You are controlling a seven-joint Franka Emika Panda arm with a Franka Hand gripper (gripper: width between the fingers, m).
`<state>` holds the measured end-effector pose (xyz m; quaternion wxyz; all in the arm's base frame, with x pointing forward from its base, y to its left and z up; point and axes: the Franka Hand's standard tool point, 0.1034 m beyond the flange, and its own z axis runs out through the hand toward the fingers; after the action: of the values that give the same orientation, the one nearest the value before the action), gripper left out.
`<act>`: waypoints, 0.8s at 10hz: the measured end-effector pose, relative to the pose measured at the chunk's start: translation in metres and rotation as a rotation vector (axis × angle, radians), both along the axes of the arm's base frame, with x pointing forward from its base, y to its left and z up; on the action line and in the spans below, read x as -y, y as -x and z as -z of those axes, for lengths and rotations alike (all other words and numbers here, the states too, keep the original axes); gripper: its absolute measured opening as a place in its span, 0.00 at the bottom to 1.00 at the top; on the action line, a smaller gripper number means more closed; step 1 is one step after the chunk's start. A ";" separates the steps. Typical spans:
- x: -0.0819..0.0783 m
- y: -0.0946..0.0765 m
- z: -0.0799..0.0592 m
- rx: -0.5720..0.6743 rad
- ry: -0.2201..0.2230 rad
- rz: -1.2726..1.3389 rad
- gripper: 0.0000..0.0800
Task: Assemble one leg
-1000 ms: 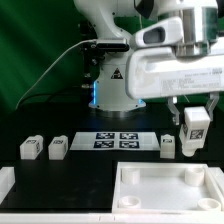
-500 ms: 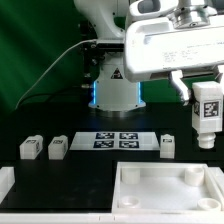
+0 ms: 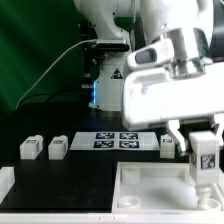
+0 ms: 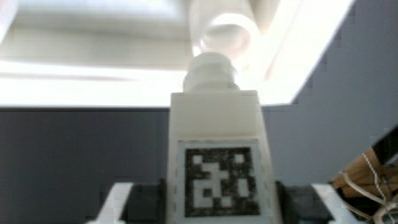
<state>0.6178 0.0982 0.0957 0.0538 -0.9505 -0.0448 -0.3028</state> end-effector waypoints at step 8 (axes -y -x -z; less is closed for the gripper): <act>-0.012 -0.006 0.005 0.003 -0.014 0.007 0.36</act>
Offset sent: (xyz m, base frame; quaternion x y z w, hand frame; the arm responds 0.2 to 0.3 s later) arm -0.0043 0.0051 -0.0055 -0.0046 -0.0129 0.0060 0.9999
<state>0.6239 0.1106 0.0903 0.0592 -0.9497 -0.0396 -0.3048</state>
